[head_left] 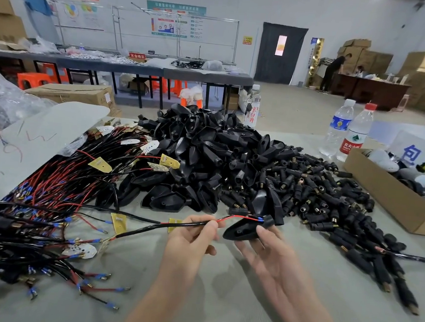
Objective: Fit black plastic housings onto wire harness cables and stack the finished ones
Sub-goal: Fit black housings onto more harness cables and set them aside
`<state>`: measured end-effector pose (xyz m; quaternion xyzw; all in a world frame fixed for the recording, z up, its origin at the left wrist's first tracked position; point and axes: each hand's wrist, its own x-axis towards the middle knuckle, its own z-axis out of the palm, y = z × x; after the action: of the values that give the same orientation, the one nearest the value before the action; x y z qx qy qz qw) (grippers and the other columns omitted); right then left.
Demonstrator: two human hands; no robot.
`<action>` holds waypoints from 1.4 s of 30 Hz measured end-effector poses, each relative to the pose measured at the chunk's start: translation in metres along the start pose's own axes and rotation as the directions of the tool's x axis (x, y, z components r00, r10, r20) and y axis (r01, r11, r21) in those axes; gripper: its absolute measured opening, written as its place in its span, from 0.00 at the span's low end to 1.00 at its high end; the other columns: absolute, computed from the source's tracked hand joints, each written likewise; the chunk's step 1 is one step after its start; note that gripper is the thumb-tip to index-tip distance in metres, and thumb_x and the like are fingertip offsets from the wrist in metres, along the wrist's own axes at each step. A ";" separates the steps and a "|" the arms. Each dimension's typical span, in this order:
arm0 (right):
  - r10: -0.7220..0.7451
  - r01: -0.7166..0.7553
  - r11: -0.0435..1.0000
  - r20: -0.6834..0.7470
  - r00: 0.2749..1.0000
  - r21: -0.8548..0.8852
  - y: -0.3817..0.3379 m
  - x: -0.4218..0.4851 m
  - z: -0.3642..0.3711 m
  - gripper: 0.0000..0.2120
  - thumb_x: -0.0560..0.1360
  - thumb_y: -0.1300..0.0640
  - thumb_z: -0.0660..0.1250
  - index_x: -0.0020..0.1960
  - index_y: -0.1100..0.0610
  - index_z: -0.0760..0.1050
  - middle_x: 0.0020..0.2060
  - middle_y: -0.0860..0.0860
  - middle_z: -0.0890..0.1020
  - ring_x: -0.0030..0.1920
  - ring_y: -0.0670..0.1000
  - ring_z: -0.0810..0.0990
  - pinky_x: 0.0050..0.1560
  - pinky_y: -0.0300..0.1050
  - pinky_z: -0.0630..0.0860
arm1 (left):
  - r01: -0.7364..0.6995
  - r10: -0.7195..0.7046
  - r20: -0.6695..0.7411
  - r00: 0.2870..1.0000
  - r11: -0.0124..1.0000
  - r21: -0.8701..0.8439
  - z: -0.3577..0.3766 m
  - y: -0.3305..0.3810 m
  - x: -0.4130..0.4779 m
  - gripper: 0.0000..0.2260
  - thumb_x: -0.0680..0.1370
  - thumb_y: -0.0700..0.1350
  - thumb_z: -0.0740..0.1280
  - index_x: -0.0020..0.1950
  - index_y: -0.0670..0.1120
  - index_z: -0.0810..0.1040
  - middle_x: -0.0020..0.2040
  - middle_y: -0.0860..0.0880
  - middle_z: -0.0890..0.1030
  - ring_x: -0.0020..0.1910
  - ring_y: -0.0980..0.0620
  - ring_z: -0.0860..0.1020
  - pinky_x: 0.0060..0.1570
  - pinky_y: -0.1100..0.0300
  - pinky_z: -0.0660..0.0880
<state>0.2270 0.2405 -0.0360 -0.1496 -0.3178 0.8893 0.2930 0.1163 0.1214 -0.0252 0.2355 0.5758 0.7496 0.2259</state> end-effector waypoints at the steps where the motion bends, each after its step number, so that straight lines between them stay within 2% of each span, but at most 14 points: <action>1: 0.008 -0.008 1.000 -0.007 1.000 -0.009 0.000 -0.001 0.001 0.10 0.73 0.66 0.72 0.53 0.57 0.81 0.64 0.64 0.79 0.68 0.63 0.76 0.59 0.58 0.78 | 0.008 -0.008 0.008 1.000 1.000 -0.023 0.000 0.000 0.000 0.11 0.80 0.39 0.66 0.44 0.52 0.84 0.46 0.46 0.86 0.39 0.55 0.80 0.37 0.62 0.77; 5: -0.009 0.009 1.000 -0.011 1.000 0.014 0.000 -0.002 0.004 0.13 0.73 0.67 0.71 0.56 0.60 0.78 0.65 0.65 0.78 0.67 0.61 0.77 0.58 0.53 0.80 | 0.008 -0.007 -0.017 1.000 1.000 0.028 -0.001 -0.002 0.000 0.07 0.80 0.39 0.67 0.46 0.48 0.83 0.46 0.48 0.86 0.40 0.57 0.80 0.38 0.64 0.78; 7: -0.019 0.020 0.999 -0.009 1.000 0.040 0.000 -0.002 0.006 0.15 0.73 0.67 0.70 0.58 0.60 0.75 0.66 0.66 0.77 0.67 0.61 0.77 0.58 0.53 0.81 | -0.010 0.013 -0.022 1.000 0.993 0.121 0.000 -0.003 0.000 0.05 0.79 0.41 0.69 0.46 0.50 0.83 0.47 0.50 0.86 0.42 0.59 0.81 0.42 0.66 0.77; 10: -0.010 0.009 0.999 0.004 1.000 0.053 -0.001 -0.002 0.009 0.16 0.70 0.68 0.72 0.56 0.62 0.76 0.65 0.67 0.77 0.65 0.62 0.78 0.56 0.52 0.81 | -0.025 0.023 0.014 1.000 0.978 0.209 0.001 -0.003 -0.001 0.06 0.77 0.40 0.72 0.43 0.51 0.83 0.54 0.54 0.83 0.50 0.60 0.81 0.46 0.72 0.74; 12: 0.010 -0.012 0.998 0.033 0.999 0.056 0.001 -0.003 0.010 0.18 0.71 0.68 0.71 0.60 0.63 0.75 0.65 0.68 0.76 0.64 0.63 0.79 0.55 0.51 0.81 | -0.018 0.005 0.055 0.998 0.970 0.244 0.003 -0.003 -0.003 0.07 0.77 0.41 0.72 0.43 0.52 0.83 0.54 0.55 0.83 0.51 0.60 0.81 0.47 0.72 0.73; 16: 0.051 -0.048 0.998 0.055 0.997 -0.048 0.010 -0.007 0.014 0.13 0.76 0.59 0.68 0.57 0.64 0.81 0.60 0.65 0.81 0.59 0.59 0.83 0.53 0.49 0.82 | 0.000 -0.023 0.079 0.997 0.959 0.282 0.005 -0.002 -0.006 0.09 0.78 0.42 0.71 0.44 0.57 0.82 0.42 0.55 0.85 0.44 0.59 0.83 0.46 0.69 0.75; 19: 0.041 -0.051 0.981 -0.051 0.998 -0.190 0.013 -0.004 0.012 0.20 0.80 0.49 0.62 0.58 0.63 0.82 0.56 0.63 0.84 0.57 0.58 0.84 0.52 0.53 0.83 | 0.024 -0.040 0.055 0.998 0.964 0.266 0.004 -0.002 -0.005 0.04 0.78 0.41 0.70 0.47 0.51 0.82 0.44 0.51 0.86 0.47 0.53 0.84 0.51 0.57 0.80; 21: -0.016 -0.016 0.948 -0.097 0.995 -0.318 0.011 -0.003 0.012 0.18 0.82 0.49 0.60 0.55 0.59 0.84 0.54 0.60 0.85 0.54 0.57 0.85 0.51 0.52 0.83 | 0.058 -0.072 0.065 0.995 0.980 0.190 0.004 -0.002 -0.005 0.04 0.79 0.40 0.70 0.52 0.48 0.81 0.47 0.47 0.86 0.46 0.48 0.85 0.45 0.54 0.83; 24: -0.104 0.035 0.882 -0.122 0.987 -0.469 0.008 -0.004 0.012 0.16 0.83 0.50 0.59 0.53 0.51 0.85 0.51 0.57 0.86 0.50 0.56 0.86 0.45 0.43 0.80 | 0.156 -0.153 0.095 0.984 0.987 -0.028 0.005 -0.001 -0.005 0.08 0.79 0.36 0.68 0.57 0.44 0.78 0.52 0.41 0.84 0.45 0.42 0.86 0.39 0.56 0.82; 26: -0.144 0.066 0.881 -0.132 0.981 -0.469 0.005 -0.004 0.011 0.15 0.82 0.49 0.60 0.52 0.52 0.86 0.51 0.57 0.86 0.51 0.56 0.85 0.46 0.44 0.80 | 0.223 -0.203 0.109 0.973 0.952 -0.212 0.006 0.000 -0.003 0.09 0.79 0.35 0.67 0.58 0.40 0.77 0.51 0.39 0.84 0.47 0.44 0.86 0.40 0.57 0.81; 29: -0.201 0.111 0.893 -0.166 0.966 -0.437 0.002 -0.003 0.009 0.15 0.79 0.50 0.64 0.50 0.56 0.87 0.46 0.55 0.86 0.45 0.53 0.84 0.41 0.41 0.81 | 0.284 -0.238 0.164 0.957 0.884 -0.373 0.003 0.002 0.002 0.16 0.74 0.41 0.69 0.61 0.37 0.77 0.53 0.39 0.85 0.49 0.46 0.85 0.43 0.58 0.82; 31: -0.224 0.129 0.900 -0.189 0.956 -0.416 0.000 -0.002 0.006 0.15 0.80 0.50 0.64 0.47 0.57 0.87 0.44 0.54 0.86 0.41 0.51 0.84 0.38 0.41 0.81 | 0.301 -0.254 0.164 0.953 0.846 -0.440 0.001 0.003 0.004 0.19 0.72 0.42 0.70 0.61 0.36 0.77 0.53 0.38 0.85 0.49 0.47 0.85 0.43 0.58 0.82; 37: -0.297 0.194 0.930 -0.323 0.899 -0.313 -0.015 0.001 -0.006 0.14 0.84 0.52 0.59 0.50 0.58 0.80 0.38 0.54 0.86 0.34 0.49 0.85 0.33 0.40 0.81 | 0.254 -0.281 0.048 0.959 0.766 -0.591 -0.012 0.003 0.010 0.19 0.72 0.42 0.71 0.60 0.36 0.79 0.54 0.39 0.85 0.45 0.50 0.84 0.40 0.61 0.81; 42: -0.375 0.265 0.914 -0.385 0.843 -0.308 -0.030 0.002 -0.017 0.14 0.85 0.50 0.57 0.49 0.56 0.77 0.34 0.51 0.85 0.31 0.48 0.83 0.32 0.39 0.81 | 0.283 -0.306 0.054 0.951 0.781 -0.558 -0.015 0.004 0.011 0.16 0.74 0.41 0.71 0.58 0.35 0.80 0.55 0.39 0.84 0.46 0.51 0.84 0.41 0.61 0.81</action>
<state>0.2457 0.2686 -0.0295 -0.3239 -0.3707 0.7253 0.4813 0.0980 0.1157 -0.0239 0.0514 0.3654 0.8449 0.3873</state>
